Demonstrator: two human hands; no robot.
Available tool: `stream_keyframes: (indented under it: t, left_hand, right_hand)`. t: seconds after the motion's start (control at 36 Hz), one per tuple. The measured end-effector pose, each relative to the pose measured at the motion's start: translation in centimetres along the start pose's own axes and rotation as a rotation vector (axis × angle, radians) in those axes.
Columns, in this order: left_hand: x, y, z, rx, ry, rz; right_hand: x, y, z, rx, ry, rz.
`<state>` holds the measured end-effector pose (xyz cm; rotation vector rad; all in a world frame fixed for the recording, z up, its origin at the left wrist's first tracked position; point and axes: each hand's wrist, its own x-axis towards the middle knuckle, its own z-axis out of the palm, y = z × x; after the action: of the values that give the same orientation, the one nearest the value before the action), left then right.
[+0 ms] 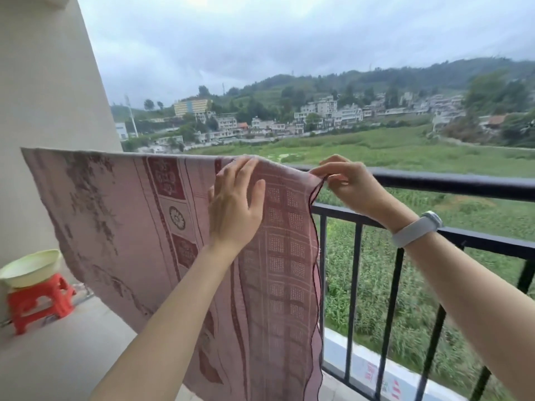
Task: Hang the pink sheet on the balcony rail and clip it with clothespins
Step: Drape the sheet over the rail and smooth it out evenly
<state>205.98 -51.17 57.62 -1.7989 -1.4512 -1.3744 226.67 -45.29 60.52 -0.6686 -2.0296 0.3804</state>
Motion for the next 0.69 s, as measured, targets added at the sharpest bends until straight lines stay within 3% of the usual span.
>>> stream_keyframes:
  t: [0.19,0.36,0.44,0.61,0.69]
  left_hand:
    - [4.5,-5.1,1.3,0.032,-0.222,-0.043]
    - [4.1,-6.8,3.0,-0.002,-0.089,0.026]
    - [4.1,-6.8,3.4,-0.026,-0.070,0.040]
    - [3.9,-5.5,3.5,-0.077,-0.018,0.007]
    - [4.5,-4.3,3.3,-0.136,-0.027,0.130]
  right_hand:
    - [-0.4,-1.7,1.3,0.245,0.108,0.076]
    - [0.3,-2.8,2.7,0.162,0.111,0.061]
    - [-0.3,-1.7,3.2,0.000,0.215,0.089]
    - [-0.6,-2.3,2.7,-0.066,0.490,0.149]
    - [-0.3,-3.3,2.4,-0.191,0.514,0.103]
